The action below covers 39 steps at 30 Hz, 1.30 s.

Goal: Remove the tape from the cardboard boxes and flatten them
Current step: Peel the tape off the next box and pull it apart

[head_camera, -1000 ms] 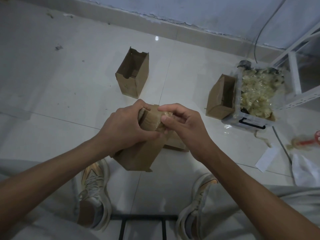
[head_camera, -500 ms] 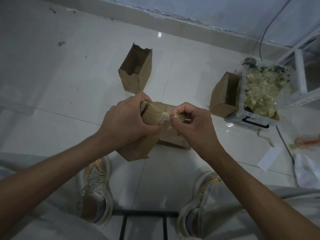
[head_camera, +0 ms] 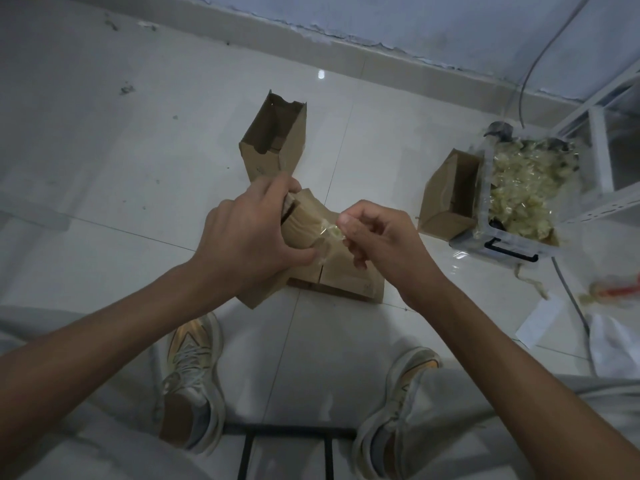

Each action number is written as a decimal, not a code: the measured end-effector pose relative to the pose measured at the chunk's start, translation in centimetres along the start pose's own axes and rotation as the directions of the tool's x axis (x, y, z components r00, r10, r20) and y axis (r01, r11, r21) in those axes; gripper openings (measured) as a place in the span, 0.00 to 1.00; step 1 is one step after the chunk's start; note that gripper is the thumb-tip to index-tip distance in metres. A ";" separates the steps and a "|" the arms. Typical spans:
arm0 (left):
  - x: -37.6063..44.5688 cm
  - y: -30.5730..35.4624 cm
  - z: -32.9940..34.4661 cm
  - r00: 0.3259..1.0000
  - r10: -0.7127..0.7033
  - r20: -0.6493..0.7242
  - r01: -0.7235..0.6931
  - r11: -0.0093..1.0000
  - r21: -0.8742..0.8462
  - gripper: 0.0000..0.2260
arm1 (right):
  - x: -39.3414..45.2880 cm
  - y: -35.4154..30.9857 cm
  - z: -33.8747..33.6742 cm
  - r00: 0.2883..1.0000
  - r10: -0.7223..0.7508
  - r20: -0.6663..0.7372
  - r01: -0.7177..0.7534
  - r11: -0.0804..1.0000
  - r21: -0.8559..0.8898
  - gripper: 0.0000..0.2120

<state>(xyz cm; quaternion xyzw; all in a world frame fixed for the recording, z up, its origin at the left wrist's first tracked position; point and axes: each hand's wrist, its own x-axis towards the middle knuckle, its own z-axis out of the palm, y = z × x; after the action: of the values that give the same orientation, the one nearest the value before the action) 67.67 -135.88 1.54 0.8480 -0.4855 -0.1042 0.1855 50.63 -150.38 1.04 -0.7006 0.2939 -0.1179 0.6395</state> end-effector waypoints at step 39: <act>-0.6 0.1 1.4 0.838 -0.251 0.484 0.394 0.893 -0.220 0.37 | -0.7 1.5 -1.3 0.935 -0.116 0.334 0.256 0.873 -0.414 0.13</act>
<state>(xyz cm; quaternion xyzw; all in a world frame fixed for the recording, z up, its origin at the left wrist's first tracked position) 66.80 -135.66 0.27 0.8319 -0.3404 -0.3994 0.1804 48.94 -151.07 -0.03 -0.8645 0.1434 -0.0009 0.4817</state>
